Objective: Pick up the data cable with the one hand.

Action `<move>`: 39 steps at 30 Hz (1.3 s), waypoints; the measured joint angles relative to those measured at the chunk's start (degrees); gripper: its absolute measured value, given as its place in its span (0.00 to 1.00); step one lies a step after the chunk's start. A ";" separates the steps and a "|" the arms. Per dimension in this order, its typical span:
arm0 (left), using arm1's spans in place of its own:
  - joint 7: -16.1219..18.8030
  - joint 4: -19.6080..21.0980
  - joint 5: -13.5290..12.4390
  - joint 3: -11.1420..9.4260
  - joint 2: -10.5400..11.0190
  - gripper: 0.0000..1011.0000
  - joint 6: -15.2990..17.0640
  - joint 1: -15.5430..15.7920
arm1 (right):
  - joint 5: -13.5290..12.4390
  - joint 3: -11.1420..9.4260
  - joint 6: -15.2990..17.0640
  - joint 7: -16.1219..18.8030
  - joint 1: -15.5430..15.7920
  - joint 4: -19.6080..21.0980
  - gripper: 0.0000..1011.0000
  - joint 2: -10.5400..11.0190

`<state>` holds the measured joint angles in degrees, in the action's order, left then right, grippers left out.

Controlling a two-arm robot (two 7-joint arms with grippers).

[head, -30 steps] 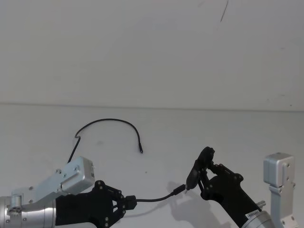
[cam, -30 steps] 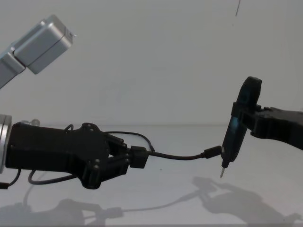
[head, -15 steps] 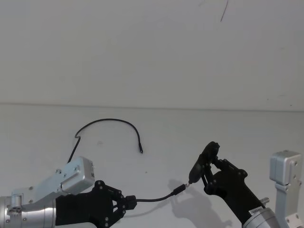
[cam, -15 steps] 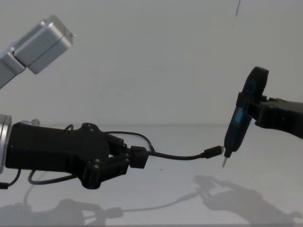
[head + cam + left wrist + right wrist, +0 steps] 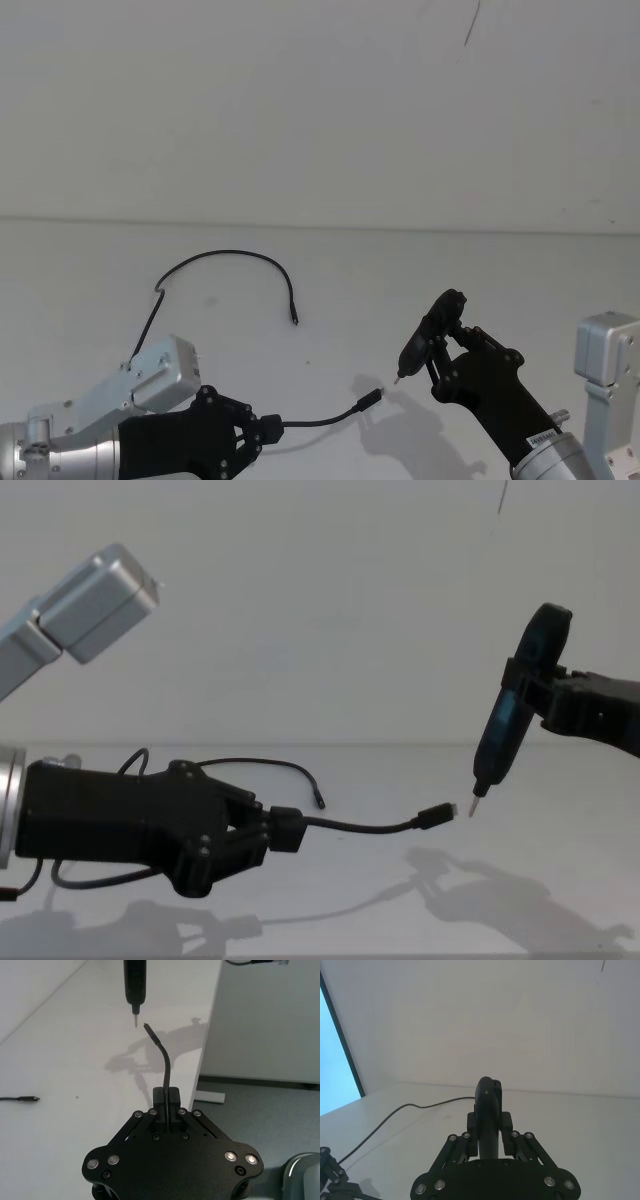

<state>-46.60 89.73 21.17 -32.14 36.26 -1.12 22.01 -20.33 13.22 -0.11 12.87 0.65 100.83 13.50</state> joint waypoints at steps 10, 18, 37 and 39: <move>1.94 -1.28 -0.20 -0.29 -0.48 0.05 0.01 -0.54 | 0.06 -0.09 -0.31 0.11 -0.04 0.09 0.27 -0.05; 2.74 -1.77 -0.09 -0.61 -0.97 0.05 -0.27 -0.67 | 0.44 0.07 -0.40 0.27 -0.13 0.12 0.27 0.05; 3.35 -2.62 0.89 -1.99 -2.78 0.05 -1.45 0.37 | 0.80 0.85 -0.10 0.79 -0.29 -0.01 0.27 0.41; 3.37 -2.65 0.94 -2.04 -2.77 0.05 -1.52 0.41 | 0.78 0.90 -0.09 0.80 -0.30 -0.04 0.27 0.41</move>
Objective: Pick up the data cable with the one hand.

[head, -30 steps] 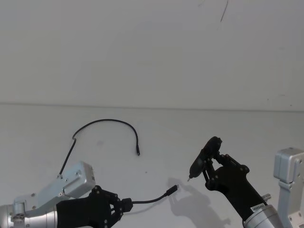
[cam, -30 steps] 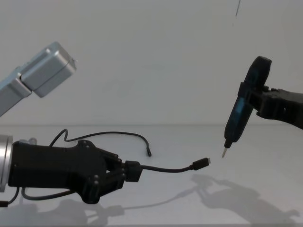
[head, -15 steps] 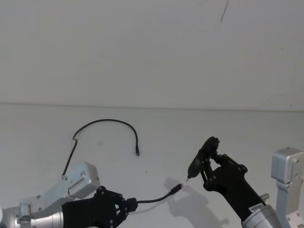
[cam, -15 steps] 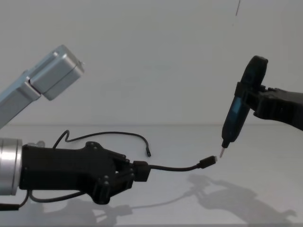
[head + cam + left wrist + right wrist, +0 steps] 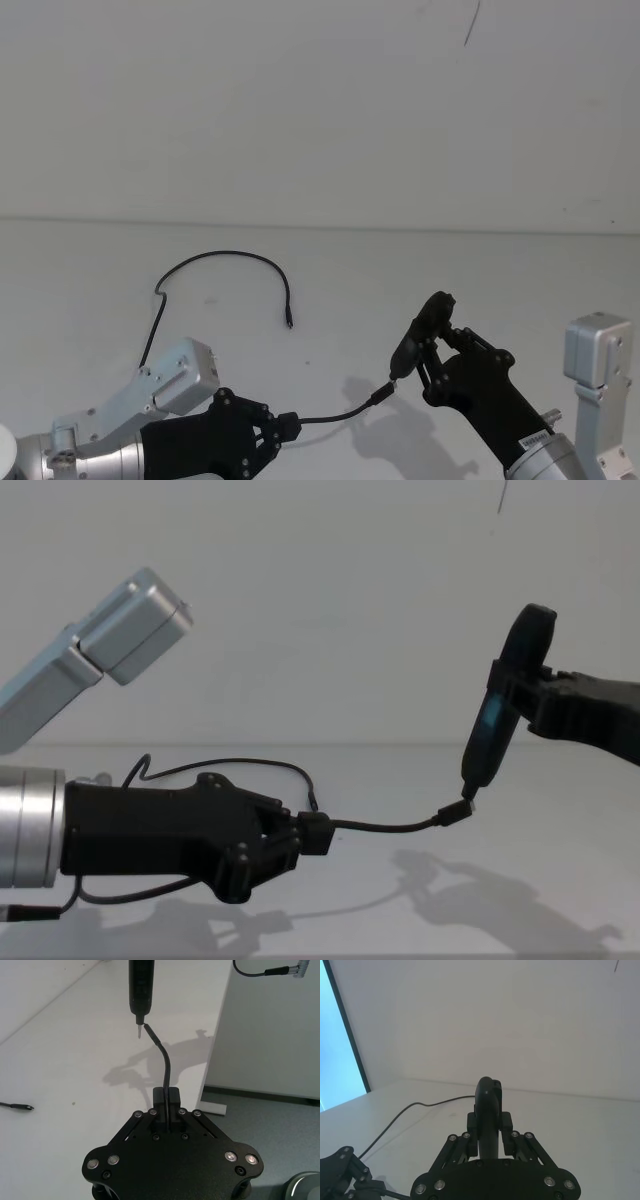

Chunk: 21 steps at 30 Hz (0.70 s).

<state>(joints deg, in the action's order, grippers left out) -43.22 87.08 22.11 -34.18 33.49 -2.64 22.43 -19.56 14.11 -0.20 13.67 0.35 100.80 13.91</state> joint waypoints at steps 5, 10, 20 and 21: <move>0.03 -0.07 0.17 -0.18 0.17 0.05 -0.12 0.08 | -0.04 0.04 -0.01 0.02 -0.01 -0.02 0.27 0.00; 0.03 -0.22 0.40 -0.36 0.43 0.05 -0.16 0.14 | -0.06 0.05 -0.07 0.02 0.00 -0.03 0.27 0.00; -0.28 -0.89 0.76 -0.75 0.72 0.05 -0.16 0.47 | 0.06 -0.14 -0.26 -0.03 0.03 -0.02 0.27 -0.02; -0.32 -0.98 0.79 -0.79 0.73 0.05 -0.16 0.53 | 0.10 -0.15 -0.28 -0.03 0.03 -0.02 0.27 -0.02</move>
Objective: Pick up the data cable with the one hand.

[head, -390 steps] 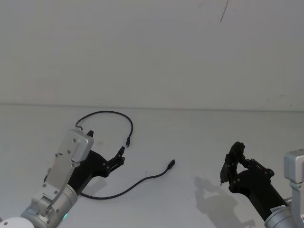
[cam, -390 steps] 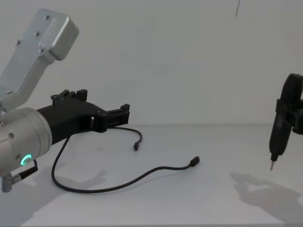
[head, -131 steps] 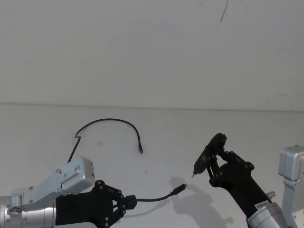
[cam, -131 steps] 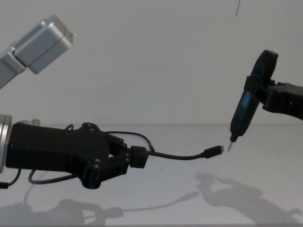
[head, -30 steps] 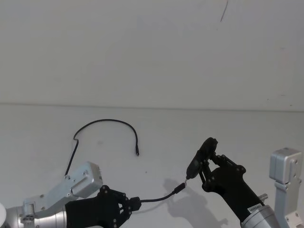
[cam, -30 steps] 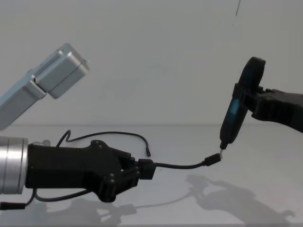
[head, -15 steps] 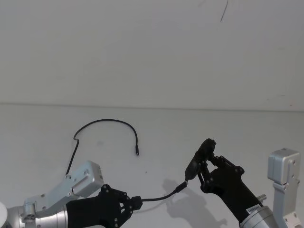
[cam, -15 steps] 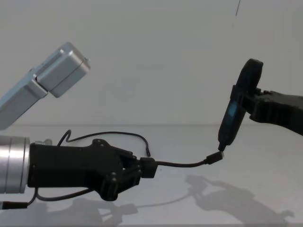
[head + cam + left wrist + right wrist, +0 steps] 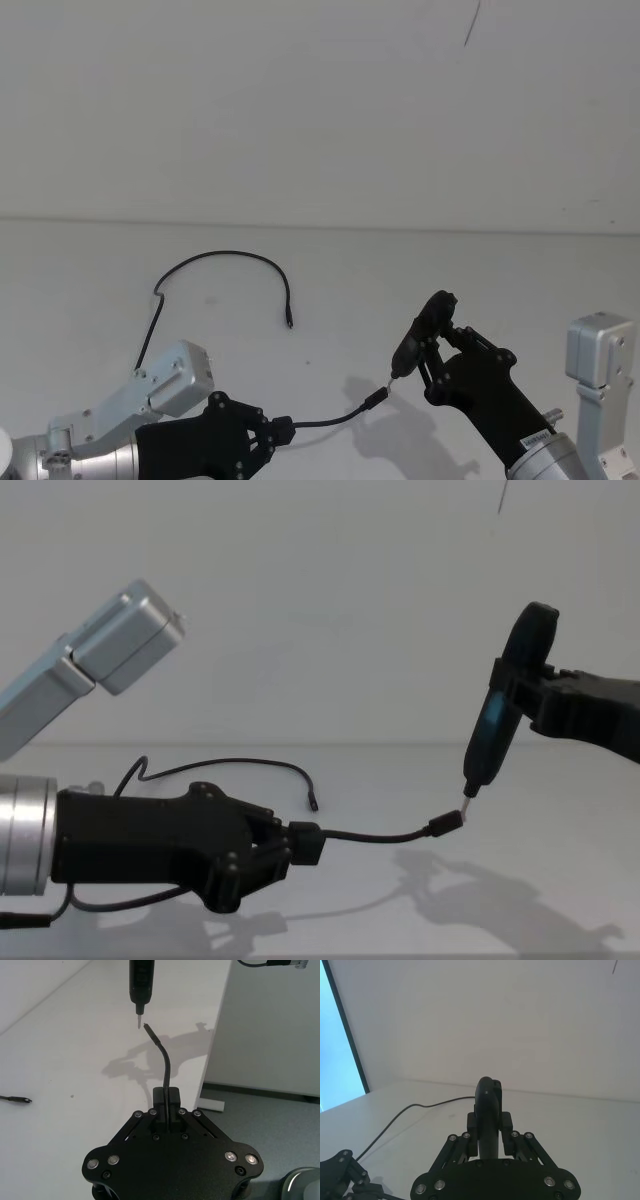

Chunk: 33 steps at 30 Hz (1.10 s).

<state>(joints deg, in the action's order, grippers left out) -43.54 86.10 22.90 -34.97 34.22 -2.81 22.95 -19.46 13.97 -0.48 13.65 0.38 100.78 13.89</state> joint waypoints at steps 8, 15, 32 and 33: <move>-0.30 -0.96 0.31 -0.29 -0.27 0.05 -0.19 0.43 | 0.21 -0.09 -0.06 -0.02 0.03 0.03 0.27 0.02; -0.29 -1.71 0.55 -0.38 -0.76 0.05 -0.44 0.58 | 0.46 -0.10 -0.06 -0.02 0.07 0.06 0.27 0.05; 0.33 -2.86 0.64 0.37 -1.22 0.05 -0.85 0.83 | 0.52 0.16 0.05 0.16 0.09 0.08 0.27 0.22; 0.35 -2.91 0.64 0.42 -1.23 0.05 -0.87 0.86 | 0.52 0.18 0.06 0.19 0.09 0.09 0.27 0.23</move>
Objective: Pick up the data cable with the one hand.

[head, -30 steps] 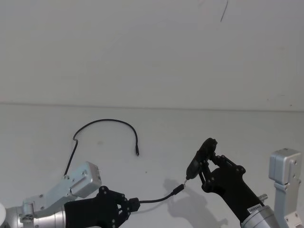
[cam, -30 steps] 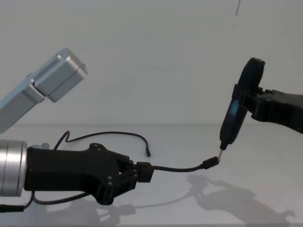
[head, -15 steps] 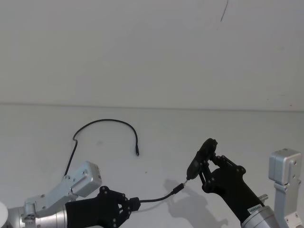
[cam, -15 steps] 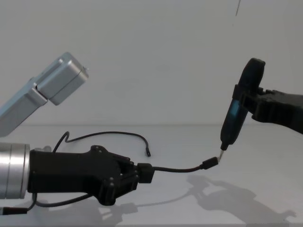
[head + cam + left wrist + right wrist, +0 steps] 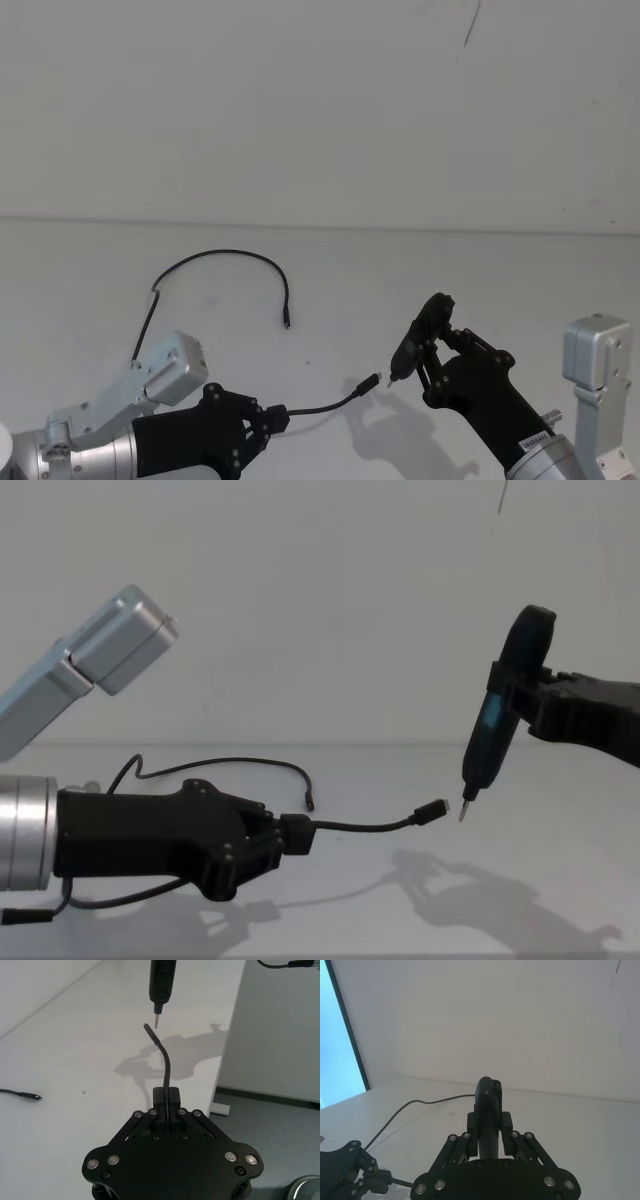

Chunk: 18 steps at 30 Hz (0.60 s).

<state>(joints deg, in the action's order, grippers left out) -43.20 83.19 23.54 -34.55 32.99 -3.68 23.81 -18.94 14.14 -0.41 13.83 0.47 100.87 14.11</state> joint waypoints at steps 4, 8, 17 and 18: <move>0.04 -0.13 0.00 0.13 -0.02 0.05 -0.03 0.04 | 0.00 0.03 0.03 0.03 0.00 0.02 0.27 0.01; 0.07 -0.21 -0.01 0.20 -0.04 0.05 -0.06 0.06 | 0.00 0.05 0.05 0.06 0.00 0.03 0.27 0.04; 0.10 -0.27 -0.03 0.29 -0.06 0.05 -0.10 0.06 | -0.01 0.10 0.06 0.11 0.00 0.03 0.27 0.08; 0.10 -0.25 -0.03 0.29 -0.05 0.05 -0.11 0.03 | -0.01 0.10 0.06 0.11 0.00 0.03 0.27 0.08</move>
<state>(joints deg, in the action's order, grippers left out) -43.10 82.95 23.51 -34.26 32.94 -3.78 23.84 -18.95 14.24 -0.35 13.94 0.47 100.90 14.19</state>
